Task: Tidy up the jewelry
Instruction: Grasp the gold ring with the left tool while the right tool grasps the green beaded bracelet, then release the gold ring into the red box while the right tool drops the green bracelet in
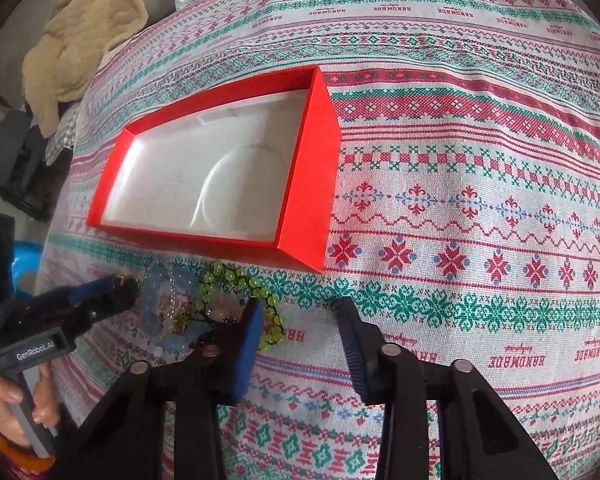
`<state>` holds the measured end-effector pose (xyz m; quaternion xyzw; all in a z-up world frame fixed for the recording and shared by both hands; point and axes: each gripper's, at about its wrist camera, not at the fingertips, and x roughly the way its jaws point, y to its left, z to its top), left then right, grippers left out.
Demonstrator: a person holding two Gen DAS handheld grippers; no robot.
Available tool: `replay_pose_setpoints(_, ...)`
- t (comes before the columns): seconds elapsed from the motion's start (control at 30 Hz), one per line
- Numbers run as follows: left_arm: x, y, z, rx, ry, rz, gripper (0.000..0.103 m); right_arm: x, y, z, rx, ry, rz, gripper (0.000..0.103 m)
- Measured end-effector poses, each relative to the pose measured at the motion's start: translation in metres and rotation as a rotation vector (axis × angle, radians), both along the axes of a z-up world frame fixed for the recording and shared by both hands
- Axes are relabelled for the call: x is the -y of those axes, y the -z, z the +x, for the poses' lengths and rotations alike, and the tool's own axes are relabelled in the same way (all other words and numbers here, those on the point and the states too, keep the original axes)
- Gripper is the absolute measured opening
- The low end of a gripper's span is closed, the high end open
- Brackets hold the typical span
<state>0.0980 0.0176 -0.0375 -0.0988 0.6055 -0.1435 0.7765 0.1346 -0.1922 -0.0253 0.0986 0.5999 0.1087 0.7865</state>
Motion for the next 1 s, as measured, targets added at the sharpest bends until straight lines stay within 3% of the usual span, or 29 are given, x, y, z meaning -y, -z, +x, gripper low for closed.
replay_pose_setpoints(0.13,0.002,0.003,0.002,0.005,-0.005,0.021,0.032,-0.013,0.004,0.006,0.01,-0.02,-0.015,0.023)
replay_pose_setpoints(0.27,0.004,0.004,0.004,0.009,-0.014,0.022,0.031,-0.026,0.006,0.007,0.03,-0.052,-0.063,0.011)
replay_pose_setpoints(0.37,0.003,0.002,0.002,0.017,-0.021,0.027,0.031,-0.041,0.008,0.006,0.055,-0.083,-0.127,0.007)
replay_pose_setpoints(0.57,-0.003,-0.009,-0.01,0.046,-0.032,0.015,0.031,-0.049,0.001,0.008,0.07,-0.087,-0.089,0.006)
replay_pose_setpoints(1.0,-0.015,-0.058,-0.034,0.153,-0.043,-0.058,0.031,-0.039,-0.056,-0.009,0.229,-0.072,0.014,0.006)
